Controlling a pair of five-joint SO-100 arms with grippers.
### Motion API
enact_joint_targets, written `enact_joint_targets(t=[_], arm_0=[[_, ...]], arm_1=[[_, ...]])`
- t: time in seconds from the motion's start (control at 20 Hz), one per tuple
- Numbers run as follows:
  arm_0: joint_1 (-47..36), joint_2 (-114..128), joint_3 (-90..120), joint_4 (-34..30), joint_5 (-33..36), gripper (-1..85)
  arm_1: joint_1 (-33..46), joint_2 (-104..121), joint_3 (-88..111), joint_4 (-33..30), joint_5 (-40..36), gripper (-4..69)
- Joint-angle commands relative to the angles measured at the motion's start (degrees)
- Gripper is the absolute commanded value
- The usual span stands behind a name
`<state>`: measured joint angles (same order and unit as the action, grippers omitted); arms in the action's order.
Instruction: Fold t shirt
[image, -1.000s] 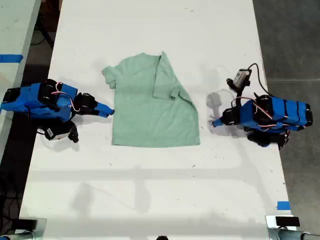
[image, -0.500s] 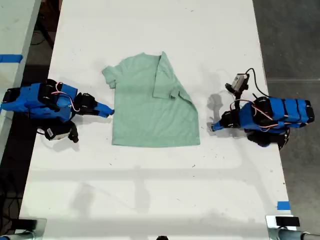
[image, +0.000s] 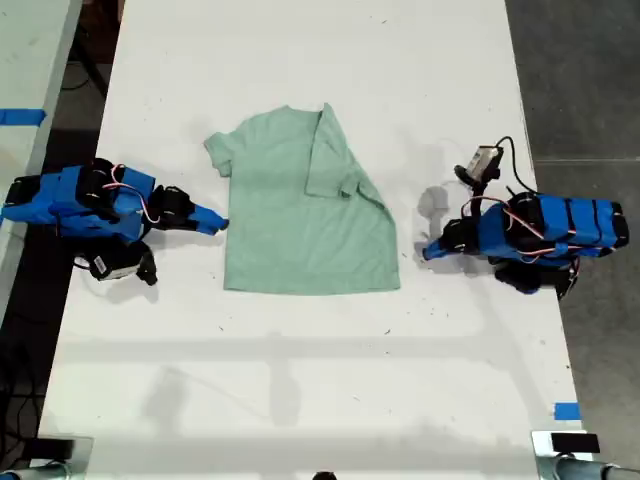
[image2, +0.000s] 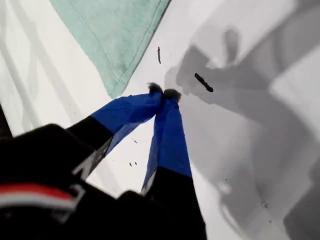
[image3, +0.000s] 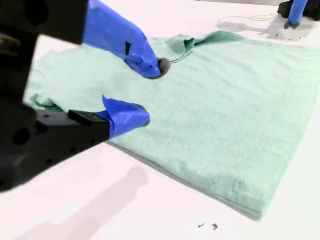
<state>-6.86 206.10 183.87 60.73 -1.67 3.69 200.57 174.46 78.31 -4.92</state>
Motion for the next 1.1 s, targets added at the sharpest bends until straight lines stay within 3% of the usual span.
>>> enact_joint_targets(t=[0.0,0.2,0.35,0.6,0.65,0.7,0.9,1.05], arm_0=[[-0.3,0.4,0.0,0.1,0.4,11.6],[-0.3,0.4,0.0,0.1,0.4,11.6],[2.6,0.4,-0.1,-0.4,4.7,11.7],[9.6,0.4,-3.5,0.4,-8.5,15.4],[8.3,0.4,-3.1,-0.1,-8.7,12.9],[6.6,0.4,-3.0,-1.6,-6.6,1.2],[3.1,0.4,-4.7,-4.5,-6.9,-0.1],[-1.2,0.4,-4.4,-3.1,-6.2,-0.1]], arm_1=[[0.0,0.4,2.7,-0.4,-0.2,0.2],[0.0,0.4,2.7,-0.4,-0.5,0.2],[-0.2,0.4,2.7,-0.4,-0.8,0.2],[-0.1,0.4,2.7,-0.4,-0.7,0.2],[-0.1,0.4,2.7,-0.4,-0.6,0.2],[-0.1,0.4,2.7,-0.4,-0.6,0.2],[0.0,0.4,2.7,-0.4,-0.7,0.2],[-0.1,0.4,2.7,-0.4,-0.8,0.2]])
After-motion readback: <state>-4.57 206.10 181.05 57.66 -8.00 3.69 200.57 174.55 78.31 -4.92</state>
